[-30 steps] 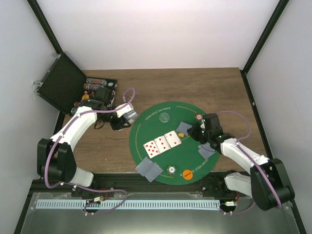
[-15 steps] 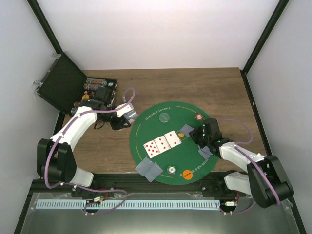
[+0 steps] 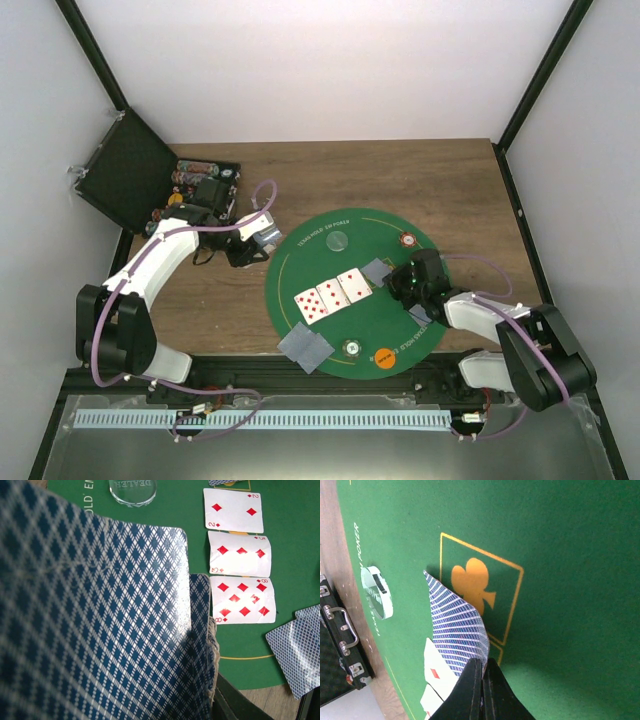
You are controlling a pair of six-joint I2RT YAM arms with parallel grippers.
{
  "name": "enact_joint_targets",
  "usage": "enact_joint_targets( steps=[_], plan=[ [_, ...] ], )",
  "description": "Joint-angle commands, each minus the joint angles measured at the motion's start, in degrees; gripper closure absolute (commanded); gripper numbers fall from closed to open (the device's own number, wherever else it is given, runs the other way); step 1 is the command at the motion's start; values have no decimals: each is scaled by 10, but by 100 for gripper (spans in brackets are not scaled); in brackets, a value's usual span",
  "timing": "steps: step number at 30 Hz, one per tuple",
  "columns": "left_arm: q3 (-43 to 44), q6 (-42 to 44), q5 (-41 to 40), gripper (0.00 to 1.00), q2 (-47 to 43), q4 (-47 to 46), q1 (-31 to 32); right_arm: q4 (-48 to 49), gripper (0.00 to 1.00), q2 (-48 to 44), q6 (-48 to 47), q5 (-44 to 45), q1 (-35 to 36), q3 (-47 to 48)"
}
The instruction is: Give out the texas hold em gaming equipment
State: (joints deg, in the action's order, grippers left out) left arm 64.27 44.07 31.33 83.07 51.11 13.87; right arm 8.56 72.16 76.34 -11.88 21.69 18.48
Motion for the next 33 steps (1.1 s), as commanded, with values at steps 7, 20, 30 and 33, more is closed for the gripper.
enact_joint_targets(
  steps=[7,20,30,33],
  plan=[
    [-2,5,13,69,-17,-3,-1,26,99,8,69,30,12,-11],
    [0,5,14,69,-16,-1,-1,46,94,36,57,-9,12,-4],
    [2,11,13,69,-15,3,-2,4,53,-16,62,1,12,-13],
    [4,12,14,70,-12,7,-1,-51,46,-56,52,16,12,-3]
  ],
)
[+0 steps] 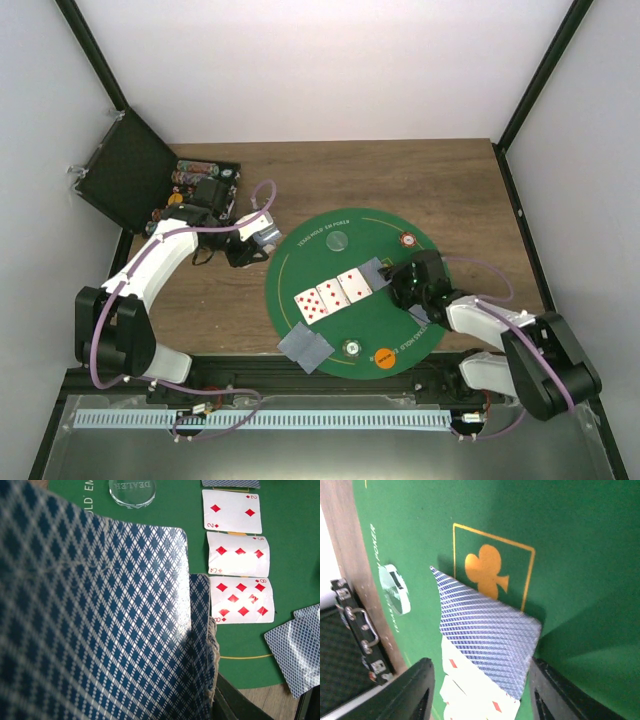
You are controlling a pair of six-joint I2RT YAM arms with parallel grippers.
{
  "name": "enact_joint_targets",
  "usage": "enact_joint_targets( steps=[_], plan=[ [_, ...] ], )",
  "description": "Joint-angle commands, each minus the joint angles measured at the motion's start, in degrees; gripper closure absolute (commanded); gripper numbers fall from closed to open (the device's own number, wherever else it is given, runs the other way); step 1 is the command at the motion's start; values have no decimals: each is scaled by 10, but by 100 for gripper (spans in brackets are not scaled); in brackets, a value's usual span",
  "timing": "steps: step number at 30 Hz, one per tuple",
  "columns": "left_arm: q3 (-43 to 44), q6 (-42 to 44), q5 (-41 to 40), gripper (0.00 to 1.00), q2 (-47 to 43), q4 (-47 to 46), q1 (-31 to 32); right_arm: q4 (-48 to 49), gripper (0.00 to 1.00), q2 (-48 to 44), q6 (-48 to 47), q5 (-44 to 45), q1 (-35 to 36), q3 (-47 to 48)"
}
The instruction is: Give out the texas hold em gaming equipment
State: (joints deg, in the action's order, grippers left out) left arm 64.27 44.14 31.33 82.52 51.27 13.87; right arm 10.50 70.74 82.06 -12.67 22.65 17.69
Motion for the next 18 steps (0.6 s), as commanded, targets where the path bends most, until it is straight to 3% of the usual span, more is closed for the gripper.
enact_joint_targets(
  steps=[1,5,8,13,16,18],
  plan=[
    [6,12,14,70,-5,8,-1,-90,43,-61,-10,32,3,7],
    [13,17,7,69,1,20,0,-138,30,-142,-88,76,3,34],
    [20,28,15,69,1,36,2,-89,28,-147,-299,40,2,85],
    [35,57,36,69,-5,78,19,-72,23,-59,-605,-221,1,241],
    [33,69,42,69,-10,98,36,-64,27,22,-663,-399,13,326],
    [27,73,45,69,-16,102,47,-75,30,71,-699,-455,39,380]
  ],
)
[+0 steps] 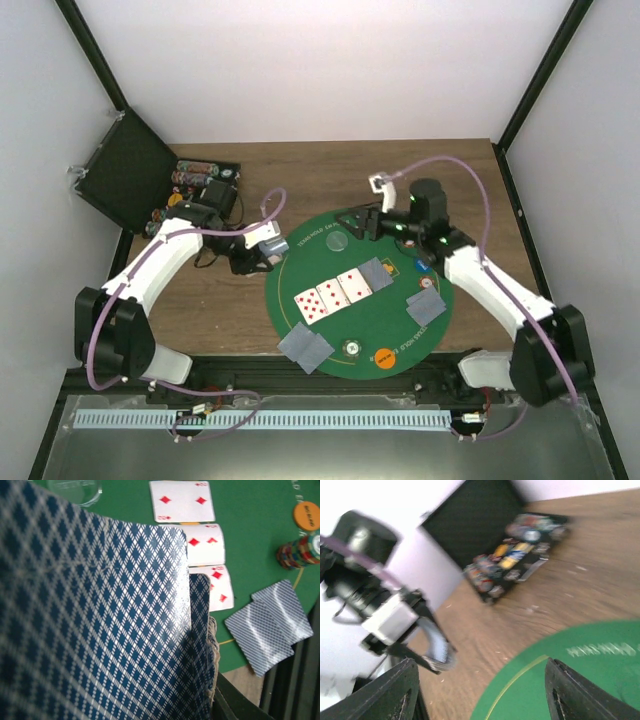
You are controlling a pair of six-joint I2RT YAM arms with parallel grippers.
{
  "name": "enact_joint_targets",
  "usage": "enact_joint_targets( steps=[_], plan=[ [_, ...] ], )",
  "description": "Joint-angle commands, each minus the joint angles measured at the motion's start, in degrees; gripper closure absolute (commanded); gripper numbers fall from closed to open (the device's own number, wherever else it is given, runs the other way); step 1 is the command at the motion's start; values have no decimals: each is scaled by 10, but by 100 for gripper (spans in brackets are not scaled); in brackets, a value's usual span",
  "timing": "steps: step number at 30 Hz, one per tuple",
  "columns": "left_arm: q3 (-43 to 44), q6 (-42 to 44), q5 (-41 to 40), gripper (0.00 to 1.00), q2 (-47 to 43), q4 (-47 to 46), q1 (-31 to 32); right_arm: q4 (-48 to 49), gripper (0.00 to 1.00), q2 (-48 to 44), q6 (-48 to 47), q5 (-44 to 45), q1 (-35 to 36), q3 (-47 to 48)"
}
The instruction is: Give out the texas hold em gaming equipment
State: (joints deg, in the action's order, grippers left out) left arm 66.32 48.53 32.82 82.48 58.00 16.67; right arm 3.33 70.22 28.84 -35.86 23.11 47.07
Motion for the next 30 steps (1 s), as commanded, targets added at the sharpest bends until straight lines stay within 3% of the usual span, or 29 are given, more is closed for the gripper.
enact_joint_targets(
  steps=[1,12,20,23,27,30],
  plan=[
    [6,31,34,69,-18,37,23,-3,31,96,-182,-230,50,107],
    [24,44,77,69,-20,74,30,49,31,238,-196,-273,123,195],
    [28,34,77,69,-18,67,30,63,32,272,-187,-256,140,205],
    [28,33,81,69,-19,67,30,77,39,280,-173,-250,141,207],
    [28,32,80,69,-19,67,30,77,57,285,-160,-233,142,212],
    [28,32,79,69,-19,67,30,74,59,281,-161,-222,142,208]
  ],
)
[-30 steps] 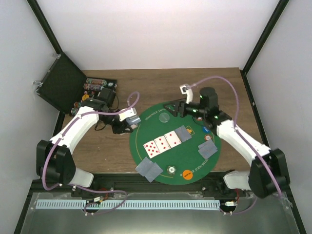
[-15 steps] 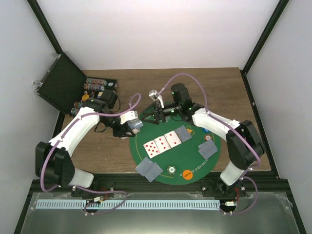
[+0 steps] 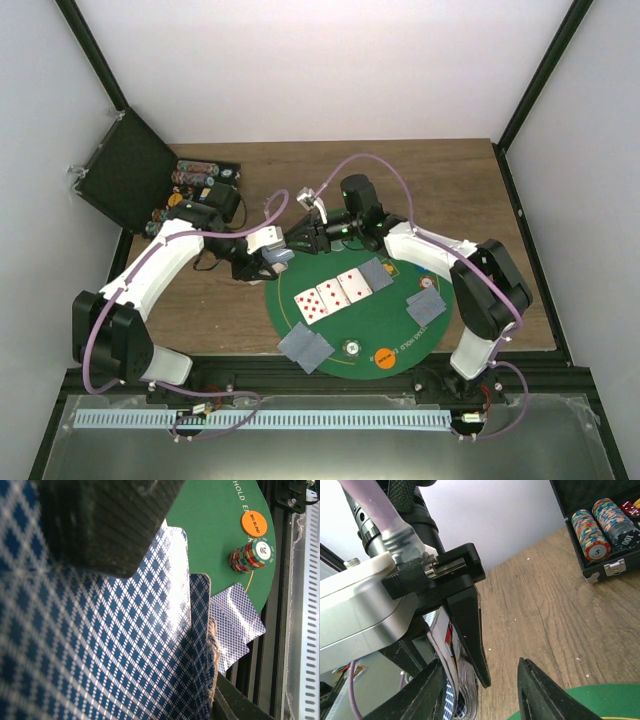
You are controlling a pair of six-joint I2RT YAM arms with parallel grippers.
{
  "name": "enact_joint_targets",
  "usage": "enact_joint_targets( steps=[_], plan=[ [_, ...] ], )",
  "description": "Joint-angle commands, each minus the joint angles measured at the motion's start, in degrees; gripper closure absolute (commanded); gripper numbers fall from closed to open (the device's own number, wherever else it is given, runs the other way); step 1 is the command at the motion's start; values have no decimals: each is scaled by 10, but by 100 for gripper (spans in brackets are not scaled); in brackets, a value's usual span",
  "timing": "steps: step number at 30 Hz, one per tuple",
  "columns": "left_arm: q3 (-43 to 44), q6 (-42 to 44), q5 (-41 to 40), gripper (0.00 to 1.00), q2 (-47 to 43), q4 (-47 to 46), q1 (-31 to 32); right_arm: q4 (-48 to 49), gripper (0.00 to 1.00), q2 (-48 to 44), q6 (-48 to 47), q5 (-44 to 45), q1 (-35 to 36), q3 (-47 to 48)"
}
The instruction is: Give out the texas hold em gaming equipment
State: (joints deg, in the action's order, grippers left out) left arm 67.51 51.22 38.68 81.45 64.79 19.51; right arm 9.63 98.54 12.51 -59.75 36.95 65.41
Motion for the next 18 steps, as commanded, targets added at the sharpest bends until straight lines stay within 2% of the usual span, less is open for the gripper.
enact_joint_targets(
  steps=[1,4,9,12,18],
  plan=[
    [15,6,21,69,-9,-2,2,9,60,-2,1,17,3,25],
    [15,4,20,69,-9,-4,2,8,65,-2,3,17,3,26],
    [12,3,16,69,-9,-9,2,-15,86,-12,-12,26,3,31],
    [9,2,12,69,-9,-12,2,-41,93,-19,-25,40,3,34],
    [-3,-3,0,69,-9,-24,2,-68,99,-42,-35,82,2,25]
  ],
)
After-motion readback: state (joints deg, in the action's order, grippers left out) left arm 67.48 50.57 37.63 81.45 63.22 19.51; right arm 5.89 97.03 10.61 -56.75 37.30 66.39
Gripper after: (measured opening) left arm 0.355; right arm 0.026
